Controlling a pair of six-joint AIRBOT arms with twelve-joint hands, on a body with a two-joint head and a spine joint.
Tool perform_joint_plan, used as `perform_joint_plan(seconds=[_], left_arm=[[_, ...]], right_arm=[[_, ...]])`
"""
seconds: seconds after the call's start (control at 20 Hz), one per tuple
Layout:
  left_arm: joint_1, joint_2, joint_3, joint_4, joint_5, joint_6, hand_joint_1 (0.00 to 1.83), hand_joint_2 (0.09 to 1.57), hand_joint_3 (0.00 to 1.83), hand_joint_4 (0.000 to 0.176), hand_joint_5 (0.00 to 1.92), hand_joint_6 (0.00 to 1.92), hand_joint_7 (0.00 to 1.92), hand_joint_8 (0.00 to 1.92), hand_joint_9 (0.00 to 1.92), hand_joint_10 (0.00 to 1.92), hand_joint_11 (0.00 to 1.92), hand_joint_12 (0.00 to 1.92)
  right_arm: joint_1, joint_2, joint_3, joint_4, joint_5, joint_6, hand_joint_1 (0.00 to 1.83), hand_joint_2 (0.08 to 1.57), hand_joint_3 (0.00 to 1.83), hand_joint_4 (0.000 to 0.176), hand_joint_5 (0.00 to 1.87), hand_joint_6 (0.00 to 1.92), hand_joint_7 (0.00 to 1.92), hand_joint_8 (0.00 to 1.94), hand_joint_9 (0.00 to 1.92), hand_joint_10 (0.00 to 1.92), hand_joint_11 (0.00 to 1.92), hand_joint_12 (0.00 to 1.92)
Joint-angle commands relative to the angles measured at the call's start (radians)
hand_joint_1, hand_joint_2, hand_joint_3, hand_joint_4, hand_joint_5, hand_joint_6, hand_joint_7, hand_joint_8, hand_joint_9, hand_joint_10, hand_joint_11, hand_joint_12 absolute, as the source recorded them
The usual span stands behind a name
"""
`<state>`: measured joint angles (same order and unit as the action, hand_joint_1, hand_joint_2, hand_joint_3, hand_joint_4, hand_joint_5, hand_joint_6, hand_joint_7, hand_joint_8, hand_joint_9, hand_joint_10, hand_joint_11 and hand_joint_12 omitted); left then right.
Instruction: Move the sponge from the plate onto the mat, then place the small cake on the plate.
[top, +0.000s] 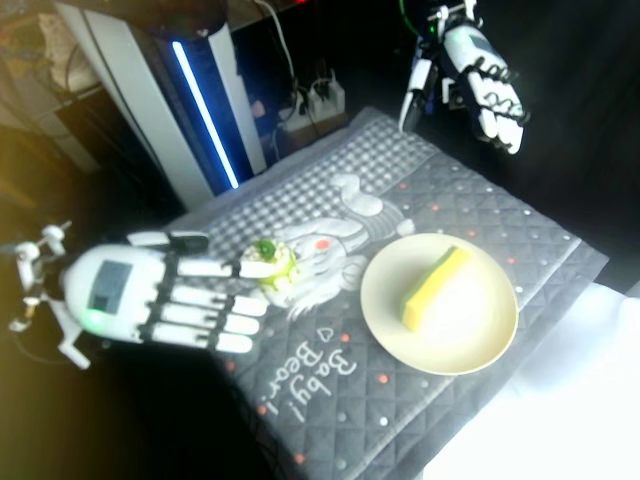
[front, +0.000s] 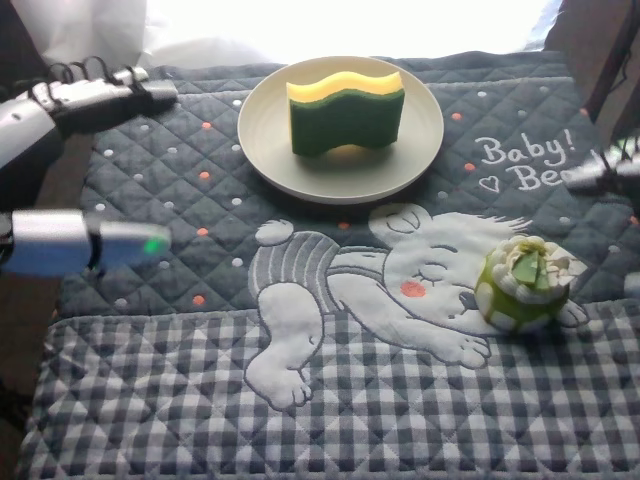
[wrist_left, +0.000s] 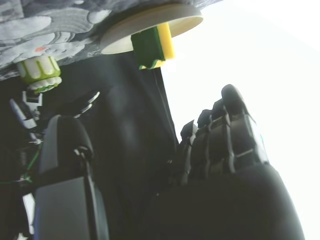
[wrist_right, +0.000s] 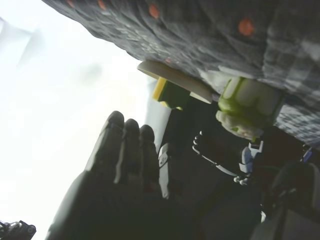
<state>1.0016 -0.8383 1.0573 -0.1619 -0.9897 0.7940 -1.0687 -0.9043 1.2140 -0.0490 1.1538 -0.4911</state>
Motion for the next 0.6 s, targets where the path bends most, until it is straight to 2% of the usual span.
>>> perform_joint_plan(seconds=[0.0, 0.05, 0.1, 0.15, 0.25, 0.3, 0.35, 0.4, 0.45, 0.5, 0.55], left_arm=[[-0.024, -0.013, 0.019, -0.009, -0.108, -0.015, 0.66, 1.03, 0.01, 0.054, 0.4, 0.01, 0.22, 0.0, 0.2, 0.02, 0.0, 0.63], [-0.038, -0.027, 0.037, -0.003, -0.093, -0.027, 0.66, 1.03, 0.01, 0.052, 0.4, 0.01, 0.22, 0.0, 0.21, 0.02, 0.0, 0.64], [-0.075, -0.057, 0.074, 0.015, -0.062, -0.053, 0.62, 1.06, 0.01, 0.045, 0.42, 0.01, 0.23, 0.0, 0.22, 0.01, 0.0, 0.67], [-0.112, -0.084, 0.106, 0.034, -0.028, -0.071, 0.62, 1.06, 0.01, 0.043, 0.43, 0.01, 0.23, 0.0, 0.22, 0.01, 0.0, 0.67], [-0.222, -0.155, 0.179, 0.086, 0.068, -0.076, 0.64, 1.07, 0.0, 0.026, 0.45, 0.01, 0.25, 0.01, 0.22, 0.01, 0.0, 0.65], [-0.276, -0.188, 0.214, 0.115, 0.117, -0.076, 0.62, 1.08, 0.0, 0.028, 0.45, 0.0, 0.27, 0.01, 0.24, 0.01, 0.0, 0.7], [-0.329, -0.22, 0.249, 0.145, 0.177, -0.076, 0.69, 1.07, 0.0, 0.017, 0.47, 0.01, 0.28, 0.01, 0.24, 0.01, 0.0, 0.71], [-0.387, -0.257, 0.294, 0.186, 0.255, -0.076, 0.7, 1.07, 0.0, 0.016, 0.47, 0.0, 0.29, 0.01, 0.23, 0.0, 0.0, 0.67], [-0.424, -0.285, 0.323, 0.209, 0.304, -0.076, 0.7, 1.07, 0.0, 0.016, 0.47, 0.0, 0.29, 0.01, 0.23, 0.0, 0.0, 0.66], [-0.462, -0.328, 0.367, 0.231, 0.367, -0.076, 0.76, 1.06, 0.0, 0.001, 0.44, 0.0, 0.28, 0.0, 0.19, 0.0, 0.0, 0.53], [-0.485, -0.372, 0.41, 0.244, 0.424, -0.075, 0.79, 1.0, 0.0, 0.023, 0.44, 0.0, 0.29, 0.0, 0.22, 0.01, 0.0, 0.55]], right_arm=[[0.015, 0.004, 0.005, 0.025, 0.115, 0.009, 0.68, 1.22, 0.0, 0.041, 0.53, 0.0, 0.56, 0.0, 0.52, 0.0, 0.4, 0.09], [0.018, 0.003, 0.004, 0.019, 0.116, 0.011, 0.68, 1.22, 0.0, 0.047, 0.52, 0.0, 0.56, 0.0, 0.52, 0.0, 0.4, 0.09], [0.021, 0.003, 0.001, 0.008, 0.123, 0.013, 0.65, 1.22, 0.0, 0.004, 0.53, 0.0, 0.54, 0.0, 0.5, 0.0, 0.41, 0.09], [0.024, 0.003, -0.002, -0.003, 0.134, 0.015, 0.64, 1.22, 0.0, 0.0, 0.54, 0.0, 0.53, 0.0, 0.5, 0.0, 0.41, 0.09], [0.025, 0.004, -0.009, -0.024, 0.181, 0.034, 0.7, 1.21, 0.0, 0.004, 0.55, 0.01, 0.57, 0.01, 0.53, 0.01, 0.46, 0.11], [0.027, 0.004, -0.011, -0.034, 0.2, 0.039, 0.77, 1.2, 0.0, 0.0, 0.57, 0.01, 0.57, 0.01, 0.54, 0.01, 0.49, 0.13], [0.035, 0.005, -0.014, -0.048, 0.211, 0.04, 0.72, 1.19, 0.0, 0.0, 0.56, 0.0, 0.55, 0.0, 0.5, 0.0, 0.45, 0.12], [0.048, 0.006, -0.016, -0.066, 0.217, 0.04, 0.66, 1.18, 0.0, 0.003, 0.53, 0.0, 0.52, 0.0, 0.46, 0.0, 0.41, 0.1], [0.053, 0.006, -0.017, -0.075, 0.219, 0.04, 0.65, 1.18, 0.0, 0.01, 0.52, 0.0, 0.51, 0.0, 0.45, 0.0, 0.4, 0.1], [0.055, 0.005, -0.018, -0.081, 0.223, 0.04, 0.68, 1.13, 0.0, 0.057, 0.5, 0.0, 0.44, 0.0, 0.39, 0.0, 0.3, 0.08], [0.055, 0.003, -0.017, -0.082, 0.223, 0.04, 0.63, 1.06, 0.0, 0.102, 0.42, 0.0, 0.34, 0.0, 0.26, 0.0, 0.14, 0.01]])
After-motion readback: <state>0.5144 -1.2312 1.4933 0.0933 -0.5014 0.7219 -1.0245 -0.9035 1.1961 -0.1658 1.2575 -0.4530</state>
